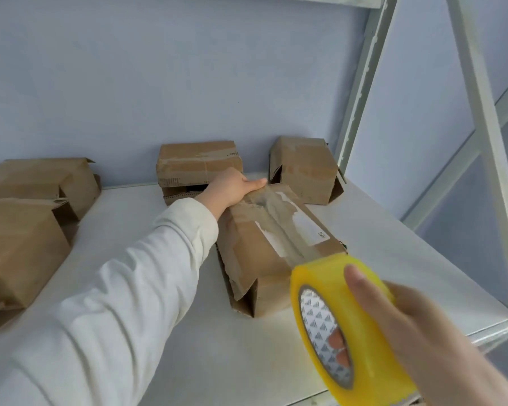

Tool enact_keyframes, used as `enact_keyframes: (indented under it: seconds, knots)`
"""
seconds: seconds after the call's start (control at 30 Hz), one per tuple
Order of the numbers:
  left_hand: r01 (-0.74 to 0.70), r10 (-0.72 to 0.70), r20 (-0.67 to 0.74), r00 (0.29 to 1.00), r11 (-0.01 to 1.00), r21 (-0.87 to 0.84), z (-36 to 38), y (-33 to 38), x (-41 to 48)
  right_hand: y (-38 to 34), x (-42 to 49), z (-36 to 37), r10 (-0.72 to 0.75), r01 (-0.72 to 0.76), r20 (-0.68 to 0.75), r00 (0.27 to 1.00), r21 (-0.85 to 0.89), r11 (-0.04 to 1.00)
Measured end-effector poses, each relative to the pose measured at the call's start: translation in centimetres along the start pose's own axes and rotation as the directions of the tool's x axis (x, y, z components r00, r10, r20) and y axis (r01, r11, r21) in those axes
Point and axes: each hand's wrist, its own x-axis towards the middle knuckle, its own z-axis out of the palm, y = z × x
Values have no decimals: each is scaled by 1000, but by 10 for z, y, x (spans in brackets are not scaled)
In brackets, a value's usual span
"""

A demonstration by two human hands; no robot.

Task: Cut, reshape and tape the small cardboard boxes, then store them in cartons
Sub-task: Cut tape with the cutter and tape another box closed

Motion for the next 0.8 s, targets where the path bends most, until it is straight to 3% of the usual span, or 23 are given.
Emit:
enact_keyframes:
  seconds: [0.1, 0.2, 0.23, 0.3, 0.4, 0.5, 0.6, 0.67, 0.8]
  knots:
    - [-19, 19, -39, 999, 1000, 0, 1, -3, -1, 10, 0, 6, 41, -40, -30, 999, 30, 999]
    - [-226, 263, -216, 940, 957, 184, 3, 1, -14, 13, 2, 3, 41, -38, -51, 998, 50, 998]
    - [-327, 361, -203, 910, 927, 182, 3, 5, -26, 15, 3, 2, 31, -29, -53, 998, 49, 998]
    - [-489, 487, 39, 872, 868, 84, 0, 11, -58, 16, 2, 1, 19, -17, -33, 999, 47, 999]
    - [-597, 536, 334, 775, 794, 110, -1, 1, -106, 14, 2, -1, 25, -25, 2, 1000, 35, 999]
    - [-681, 635, 251, 731, 655, 327, 6, -20, -122, 15, 4, -3, 25, -25, 6, 1000, 58, 998]
    - [-730, 748, 126, 652, 573, 372, 7, -23, -123, 7, 5, -9, -13, 9, 53, 999, 78, 997]
    - [-717, 727, 130, 674, 602, 353, -3, -16, -121, -2, 10, -16, -82, 68, 129, 988, 112, 991]
    - [-584, 559, 196, 805, 806, 97, -39, 3, -106, -40, 27, -22, -284, 225, 322, 903, 208, 952]
